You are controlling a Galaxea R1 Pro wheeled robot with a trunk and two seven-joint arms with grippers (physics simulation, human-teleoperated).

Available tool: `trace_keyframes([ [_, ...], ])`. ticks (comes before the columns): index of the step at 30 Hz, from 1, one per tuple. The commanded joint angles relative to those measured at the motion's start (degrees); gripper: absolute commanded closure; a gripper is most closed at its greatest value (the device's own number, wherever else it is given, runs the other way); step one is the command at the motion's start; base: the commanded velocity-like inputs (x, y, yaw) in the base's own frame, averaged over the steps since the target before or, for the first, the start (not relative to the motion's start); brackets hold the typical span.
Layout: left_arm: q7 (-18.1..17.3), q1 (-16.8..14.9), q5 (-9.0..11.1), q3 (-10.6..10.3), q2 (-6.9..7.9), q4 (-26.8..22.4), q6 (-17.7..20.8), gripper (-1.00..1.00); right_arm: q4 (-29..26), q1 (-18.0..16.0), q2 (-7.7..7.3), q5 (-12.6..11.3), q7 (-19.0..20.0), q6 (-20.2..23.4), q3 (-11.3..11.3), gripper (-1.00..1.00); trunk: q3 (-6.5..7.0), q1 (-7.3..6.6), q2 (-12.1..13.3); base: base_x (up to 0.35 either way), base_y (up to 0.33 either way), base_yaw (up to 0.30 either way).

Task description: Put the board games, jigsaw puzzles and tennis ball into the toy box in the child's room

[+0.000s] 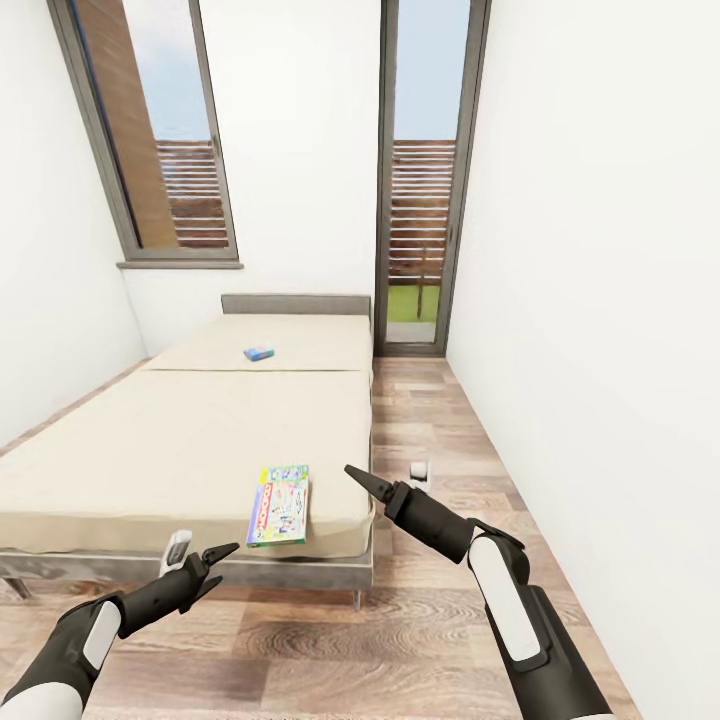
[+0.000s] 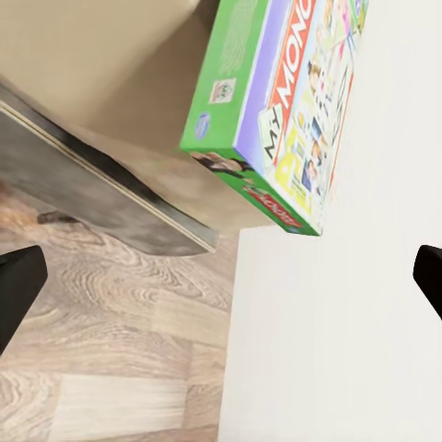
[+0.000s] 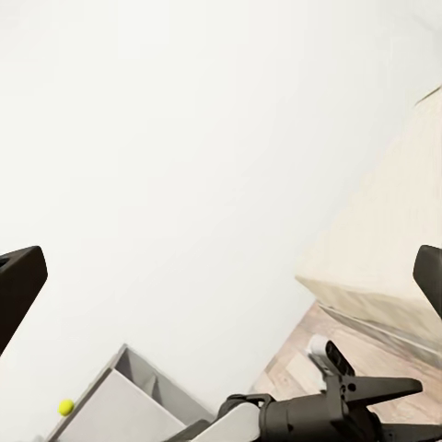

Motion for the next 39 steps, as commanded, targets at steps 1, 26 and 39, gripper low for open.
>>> trace_keyframes([
  [1,-0.14,-0.04,0.06,0.14,-0.01,0.02,0.31,-1.0,0.0,-0.03,0.03,-0.35,-0.01,0.38,-0.04,-1.0,-0.06,-0.01,-0.02,0.0,0.0,0.0],
  [26,-0.46,-0.04,-0.02,0.06,-0.03,0.02,0.09,-1.0,0.0,-0.04,0.08,-0.41,0.34,0.31,0.03,-1.0,-0.06,-0.01,-0.02,0.06,-0.03,0.0],
  [39,-0.46,-0.04,-0.02,0.06,-0.03,0.02,0.08,-1.0,0.0,-0.03,0.08,-0.29,0.34,0.31,0.03,-1.0,-0.06,-0.01,-0.02,0.065,-0.047,0.0],
])
